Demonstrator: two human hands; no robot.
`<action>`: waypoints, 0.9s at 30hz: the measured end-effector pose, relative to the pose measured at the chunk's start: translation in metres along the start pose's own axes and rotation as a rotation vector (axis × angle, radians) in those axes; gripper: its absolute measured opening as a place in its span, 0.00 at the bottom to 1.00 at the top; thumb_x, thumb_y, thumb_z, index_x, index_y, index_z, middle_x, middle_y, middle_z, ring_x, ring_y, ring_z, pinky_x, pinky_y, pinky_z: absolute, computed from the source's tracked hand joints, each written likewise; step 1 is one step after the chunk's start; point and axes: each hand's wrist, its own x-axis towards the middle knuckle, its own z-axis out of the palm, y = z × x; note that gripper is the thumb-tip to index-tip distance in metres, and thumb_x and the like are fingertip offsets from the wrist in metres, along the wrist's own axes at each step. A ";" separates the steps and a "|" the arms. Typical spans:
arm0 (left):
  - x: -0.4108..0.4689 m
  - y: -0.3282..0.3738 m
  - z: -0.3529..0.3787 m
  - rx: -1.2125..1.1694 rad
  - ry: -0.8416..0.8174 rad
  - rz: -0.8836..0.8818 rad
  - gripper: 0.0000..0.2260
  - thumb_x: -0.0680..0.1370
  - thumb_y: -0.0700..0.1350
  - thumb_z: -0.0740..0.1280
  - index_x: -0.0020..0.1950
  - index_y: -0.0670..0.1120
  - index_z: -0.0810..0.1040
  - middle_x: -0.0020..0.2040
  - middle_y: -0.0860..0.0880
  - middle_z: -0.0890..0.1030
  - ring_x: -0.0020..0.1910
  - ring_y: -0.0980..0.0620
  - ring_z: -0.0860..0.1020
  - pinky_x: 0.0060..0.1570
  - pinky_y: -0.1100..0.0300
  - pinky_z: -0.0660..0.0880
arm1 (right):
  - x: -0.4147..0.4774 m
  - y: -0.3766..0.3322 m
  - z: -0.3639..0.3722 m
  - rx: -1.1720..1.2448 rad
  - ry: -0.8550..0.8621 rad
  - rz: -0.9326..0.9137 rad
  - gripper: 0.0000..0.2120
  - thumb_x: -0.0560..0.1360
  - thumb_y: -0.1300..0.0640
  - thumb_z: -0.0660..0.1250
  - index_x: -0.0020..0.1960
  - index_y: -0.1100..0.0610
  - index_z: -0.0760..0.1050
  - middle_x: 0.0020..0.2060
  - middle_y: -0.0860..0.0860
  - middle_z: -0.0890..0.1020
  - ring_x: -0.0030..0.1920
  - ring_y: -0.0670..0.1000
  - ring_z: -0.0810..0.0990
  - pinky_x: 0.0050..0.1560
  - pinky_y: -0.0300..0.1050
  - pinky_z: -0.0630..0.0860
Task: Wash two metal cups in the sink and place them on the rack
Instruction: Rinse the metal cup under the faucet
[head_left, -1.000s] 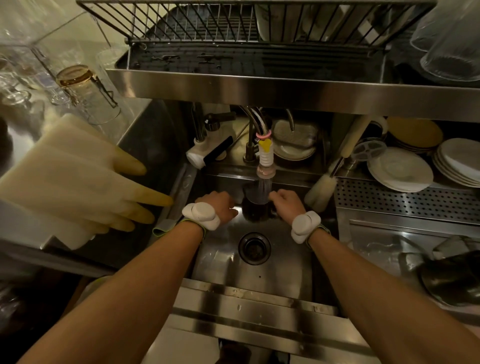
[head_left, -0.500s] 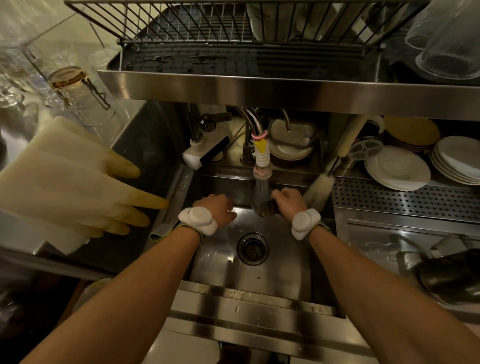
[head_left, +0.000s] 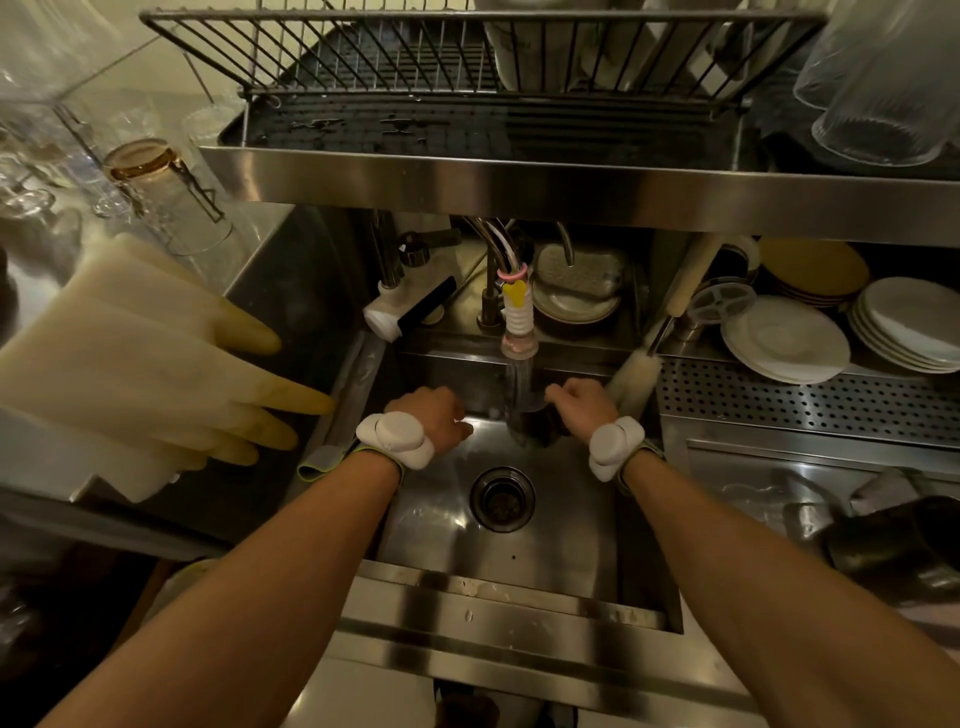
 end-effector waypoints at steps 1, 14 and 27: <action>0.000 0.000 0.001 0.002 -0.002 -0.001 0.17 0.76 0.57 0.64 0.63 0.53 0.77 0.63 0.45 0.78 0.61 0.43 0.77 0.60 0.51 0.74 | -0.001 -0.002 0.002 -0.012 -0.001 -0.004 0.17 0.76 0.54 0.62 0.30 0.57 0.67 0.28 0.52 0.70 0.32 0.52 0.70 0.38 0.45 0.66; -0.001 -0.011 0.000 0.027 0.006 -0.004 0.17 0.77 0.57 0.63 0.63 0.53 0.77 0.64 0.45 0.77 0.61 0.42 0.77 0.57 0.52 0.74 | 0.000 -0.010 0.002 -0.032 -0.038 -0.006 0.16 0.76 0.54 0.62 0.32 0.57 0.66 0.29 0.53 0.69 0.33 0.51 0.68 0.37 0.45 0.64; -0.007 0.007 -0.005 0.015 0.038 0.047 0.17 0.76 0.56 0.64 0.59 0.49 0.79 0.60 0.43 0.79 0.57 0.40 0.78 0.54 0.52 0.76 | -0.021 -0.012 -0.020 -0.171 -0.034 -0.082 0.19 0.77 0.54 0.64 0.28 0.56 0.67 0.27 0.53 0.70 0.31 0.50 0.70 0.36 0.45 0.67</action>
